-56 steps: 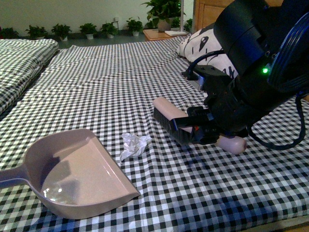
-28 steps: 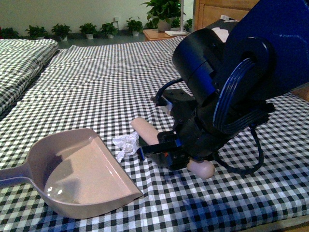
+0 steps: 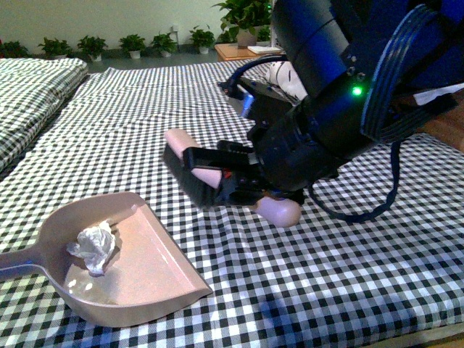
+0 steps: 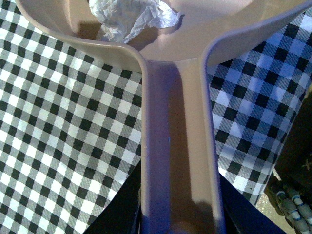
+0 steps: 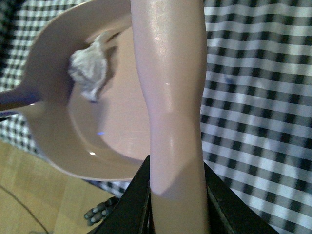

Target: Clean up trash

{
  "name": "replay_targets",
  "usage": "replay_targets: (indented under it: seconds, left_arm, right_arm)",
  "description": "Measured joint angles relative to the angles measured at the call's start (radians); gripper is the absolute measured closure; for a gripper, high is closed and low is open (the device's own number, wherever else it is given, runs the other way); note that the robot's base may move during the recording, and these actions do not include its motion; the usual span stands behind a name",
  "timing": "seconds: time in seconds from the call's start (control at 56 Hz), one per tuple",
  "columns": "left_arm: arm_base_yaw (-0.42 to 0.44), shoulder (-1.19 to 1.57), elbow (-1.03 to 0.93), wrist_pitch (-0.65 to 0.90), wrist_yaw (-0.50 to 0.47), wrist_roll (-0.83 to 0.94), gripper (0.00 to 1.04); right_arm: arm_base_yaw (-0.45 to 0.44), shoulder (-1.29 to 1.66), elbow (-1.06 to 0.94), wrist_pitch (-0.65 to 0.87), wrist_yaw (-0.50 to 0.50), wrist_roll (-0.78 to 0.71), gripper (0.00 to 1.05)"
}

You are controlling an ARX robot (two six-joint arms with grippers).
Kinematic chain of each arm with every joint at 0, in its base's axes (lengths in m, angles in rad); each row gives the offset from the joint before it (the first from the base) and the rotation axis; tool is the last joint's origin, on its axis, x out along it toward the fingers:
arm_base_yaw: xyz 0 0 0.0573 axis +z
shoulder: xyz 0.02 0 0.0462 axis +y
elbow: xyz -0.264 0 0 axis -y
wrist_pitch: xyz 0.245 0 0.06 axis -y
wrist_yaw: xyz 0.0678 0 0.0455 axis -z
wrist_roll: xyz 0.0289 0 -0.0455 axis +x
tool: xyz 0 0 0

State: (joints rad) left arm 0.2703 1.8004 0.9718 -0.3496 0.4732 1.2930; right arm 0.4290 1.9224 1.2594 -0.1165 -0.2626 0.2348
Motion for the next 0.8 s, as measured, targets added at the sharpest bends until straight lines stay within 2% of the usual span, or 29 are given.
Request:
replay_targets:
  seconds: [0.089,0.25,0.411,0.518,0.679,0.768,0.804]
  left_arm:
    - [0.000,0.000,0.000,0.032,0.032,-0.020,0.78]
    - [0.000,-0.016,-0.013,0.138,0.148,-0.116,0.78]
    - [0.000,-0.077,-0.054,0.341,0.240,-0.312,0.78]
    - [-0.003,-0.140,-0.069,0.396,0.295,-0.426,0.78]
    - [-0.026,-0.239,-0.084,0.451,0.285,-0.535,0.78]
    - [-0.048,-0.288,-0.088,0.517,0.225,-0.607,0.78]
    - [-0.061,-0.323,-0.089,0.550,0.168,-0.660,0.78]
  right_arm:
    - [-0.029,-0.002,-0.007,0.018,0.037,-0.024,0.84]
    - [-0.068,-0.036,-0.039,0.062,0.070,-0.071,0.84]
    - [-0.114,-0.118,-0.051,0.090,0.078,-0.103,0.84]
    - [-0.160,-0.187,-0.048,0.101,0.082,-0.112,0.84]
    - [-0.228,-0.277,-0.031,0.132,0.112,-0.123,0.84]
    - [-0.248,-0.327,-0.030,0.151,0.133,-0.139,0.84]
    - [-0.251,-0.353,-0.030,0.162,0.143,-0.150,0.84]
